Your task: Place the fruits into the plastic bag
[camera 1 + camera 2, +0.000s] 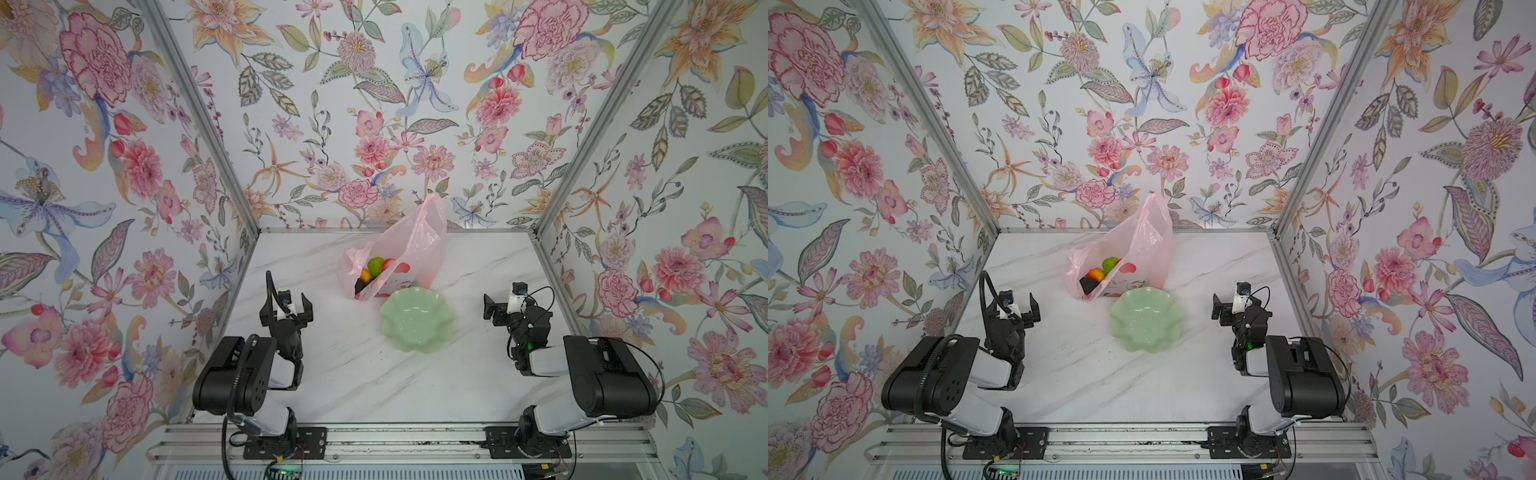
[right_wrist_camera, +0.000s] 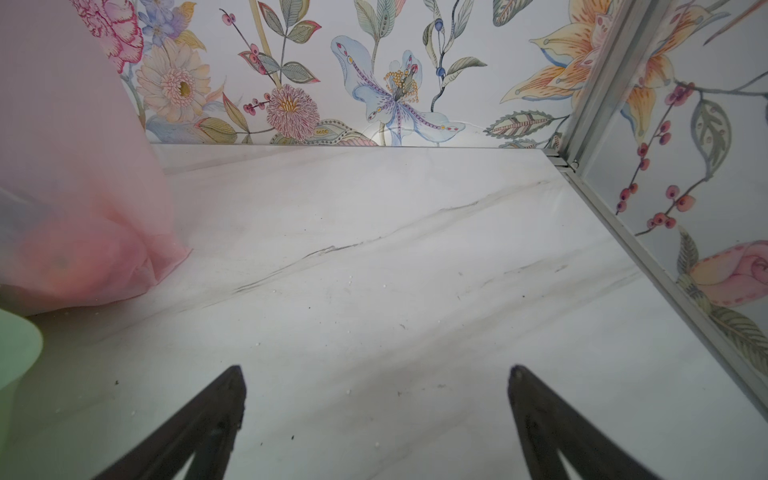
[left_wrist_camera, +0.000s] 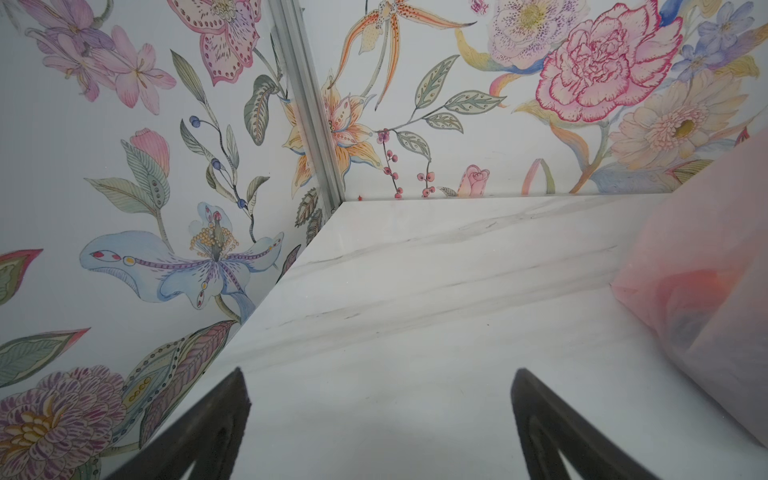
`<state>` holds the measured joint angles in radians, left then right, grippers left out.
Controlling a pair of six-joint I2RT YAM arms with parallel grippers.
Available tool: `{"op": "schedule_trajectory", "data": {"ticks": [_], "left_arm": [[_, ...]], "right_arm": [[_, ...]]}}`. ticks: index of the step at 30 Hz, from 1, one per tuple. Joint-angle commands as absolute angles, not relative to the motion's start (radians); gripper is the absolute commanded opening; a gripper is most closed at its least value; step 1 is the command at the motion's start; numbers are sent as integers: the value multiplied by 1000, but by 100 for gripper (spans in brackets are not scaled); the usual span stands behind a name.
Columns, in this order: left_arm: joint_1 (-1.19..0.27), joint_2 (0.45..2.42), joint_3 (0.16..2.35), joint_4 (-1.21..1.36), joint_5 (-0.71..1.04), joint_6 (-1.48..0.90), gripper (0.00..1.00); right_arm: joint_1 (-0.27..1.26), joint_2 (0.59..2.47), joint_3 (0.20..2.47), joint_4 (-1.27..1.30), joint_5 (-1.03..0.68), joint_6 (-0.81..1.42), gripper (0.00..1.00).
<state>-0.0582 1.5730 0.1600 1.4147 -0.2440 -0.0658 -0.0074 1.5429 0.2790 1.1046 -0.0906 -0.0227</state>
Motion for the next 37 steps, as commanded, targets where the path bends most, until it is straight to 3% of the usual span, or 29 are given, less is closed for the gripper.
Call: {"op": "schedule_trajectory", "data": {"ticks": [1,37], "left_arm": [[-64,1576,175,1440,-267,-49,99],[-64,1576,175,1442,-267,-49,99]], "right_arm": [[2,1543,302,1080,-22,-34,99],[6,1547,302,1086,-12,-37,99]]}}
